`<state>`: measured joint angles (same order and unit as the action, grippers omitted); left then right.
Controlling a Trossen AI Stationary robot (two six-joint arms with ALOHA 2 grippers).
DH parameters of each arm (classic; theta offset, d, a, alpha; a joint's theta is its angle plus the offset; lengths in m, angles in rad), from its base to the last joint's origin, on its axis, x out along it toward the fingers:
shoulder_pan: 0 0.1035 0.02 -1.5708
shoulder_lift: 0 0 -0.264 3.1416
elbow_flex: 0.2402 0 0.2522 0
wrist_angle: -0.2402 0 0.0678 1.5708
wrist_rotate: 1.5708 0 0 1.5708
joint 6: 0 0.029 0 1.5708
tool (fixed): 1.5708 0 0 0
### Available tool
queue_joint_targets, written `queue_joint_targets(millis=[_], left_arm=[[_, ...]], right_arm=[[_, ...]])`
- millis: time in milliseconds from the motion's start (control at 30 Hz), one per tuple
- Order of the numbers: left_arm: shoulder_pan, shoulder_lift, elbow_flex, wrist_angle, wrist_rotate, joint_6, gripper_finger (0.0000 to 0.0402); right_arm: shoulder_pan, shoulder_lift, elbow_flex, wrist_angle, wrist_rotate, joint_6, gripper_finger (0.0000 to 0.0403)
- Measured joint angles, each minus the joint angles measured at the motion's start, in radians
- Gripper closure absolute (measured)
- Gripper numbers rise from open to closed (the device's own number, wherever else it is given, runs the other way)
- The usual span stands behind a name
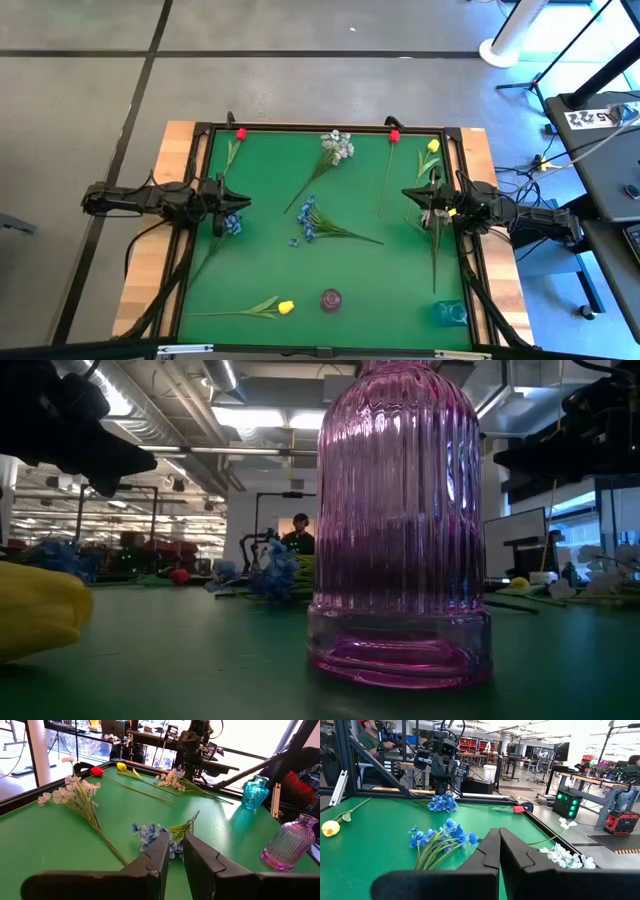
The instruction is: Sort flowers into vase by color
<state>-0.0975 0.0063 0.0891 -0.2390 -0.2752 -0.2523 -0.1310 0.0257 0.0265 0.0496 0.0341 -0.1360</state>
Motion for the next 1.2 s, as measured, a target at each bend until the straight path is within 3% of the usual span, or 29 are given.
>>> queue_joint_targets(millis=[1067, 1133, 1200], left_arm=[[0.000, 0.000, 0.000, 0.000, 0.000, 0.000, 0.0349], [0.000, 0.000, 0.000, 0.000, 0.000, 0.000, 0.0349], [0.000, 0.000, 0.000, 0.000, 0.000, 0.000, 0.0349]], right_arm=[[0.000, 0.000, 0.000, 0.010, -0.003, 0.010, 0.0400], [0.000, 0.000, 0.000, 0.029, -0.030, 0.068, 0.0400], [0.000, 0.009, 0.000, 0.092, -0.035, 0.258, 0.0400]])
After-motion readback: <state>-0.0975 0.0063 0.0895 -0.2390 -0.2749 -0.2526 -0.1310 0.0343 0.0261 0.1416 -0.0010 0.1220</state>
